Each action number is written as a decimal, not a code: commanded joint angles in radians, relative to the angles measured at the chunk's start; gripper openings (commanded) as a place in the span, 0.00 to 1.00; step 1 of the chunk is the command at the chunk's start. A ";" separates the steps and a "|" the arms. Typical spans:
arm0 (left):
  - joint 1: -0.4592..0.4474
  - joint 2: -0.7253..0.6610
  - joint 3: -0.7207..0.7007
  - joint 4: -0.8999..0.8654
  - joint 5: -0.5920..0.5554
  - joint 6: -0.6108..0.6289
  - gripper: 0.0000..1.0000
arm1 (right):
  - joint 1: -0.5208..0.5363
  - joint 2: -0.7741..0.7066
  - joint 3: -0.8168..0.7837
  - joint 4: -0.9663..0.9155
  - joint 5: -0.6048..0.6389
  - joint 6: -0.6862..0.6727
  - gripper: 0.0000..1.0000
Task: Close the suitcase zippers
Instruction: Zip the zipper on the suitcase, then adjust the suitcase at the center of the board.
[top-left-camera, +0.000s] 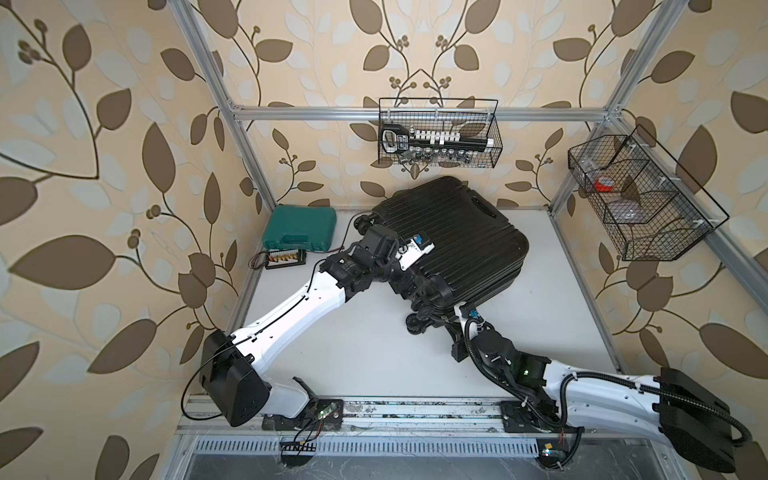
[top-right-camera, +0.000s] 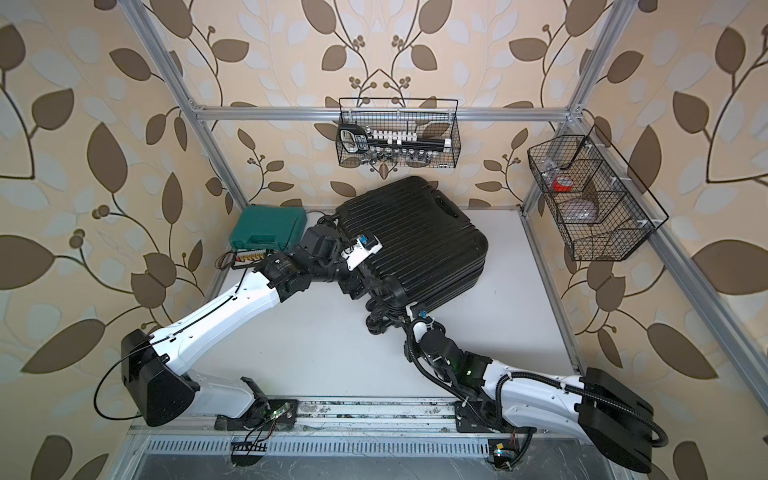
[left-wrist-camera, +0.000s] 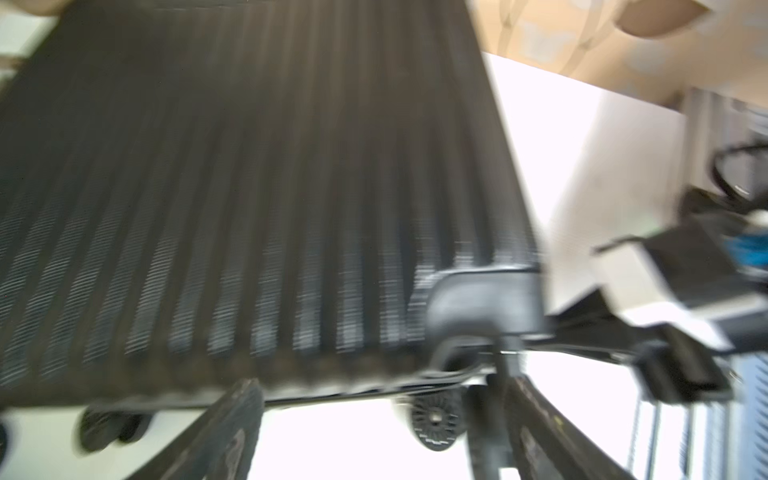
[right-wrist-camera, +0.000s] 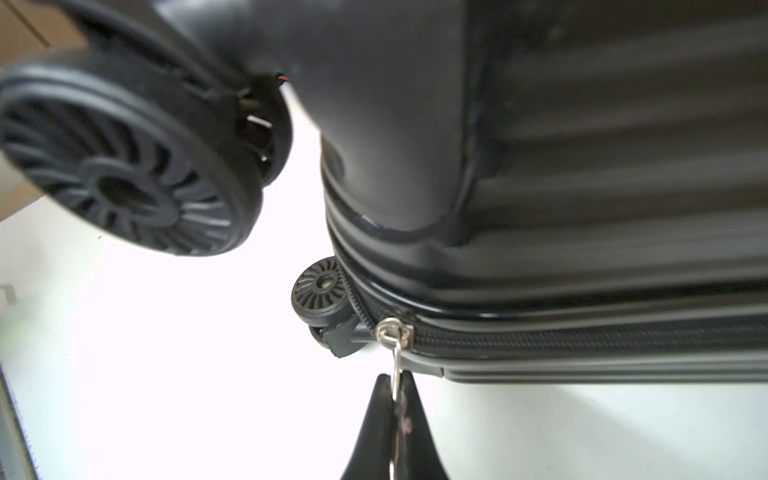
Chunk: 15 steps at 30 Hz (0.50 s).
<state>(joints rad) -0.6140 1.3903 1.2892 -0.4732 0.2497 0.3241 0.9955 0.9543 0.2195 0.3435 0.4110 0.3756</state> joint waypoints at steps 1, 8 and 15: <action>0.084 0.012 0.063 0.029 -0.040 -0.074 0.92 | -0.041 -0.052 -0.020 -0.058 0.065 0.061 0.00; 0.276 0.044 0.108 0.013 0.055 -0.059 0.94 | -0.084 -0.117 -0.038 -0.094 0.080 0.071 0.00; 0.367 0.156 0.165 -0.021 0.094 0.105 0.95 | -0.093 -0.103 -0.032 -0.087 0.064 0.060 0.00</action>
<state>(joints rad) -0.2604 1.5211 1.4071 -0.4797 0.3050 0.3473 0.9169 0.8494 0.1925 0.2554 0.4301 0.4297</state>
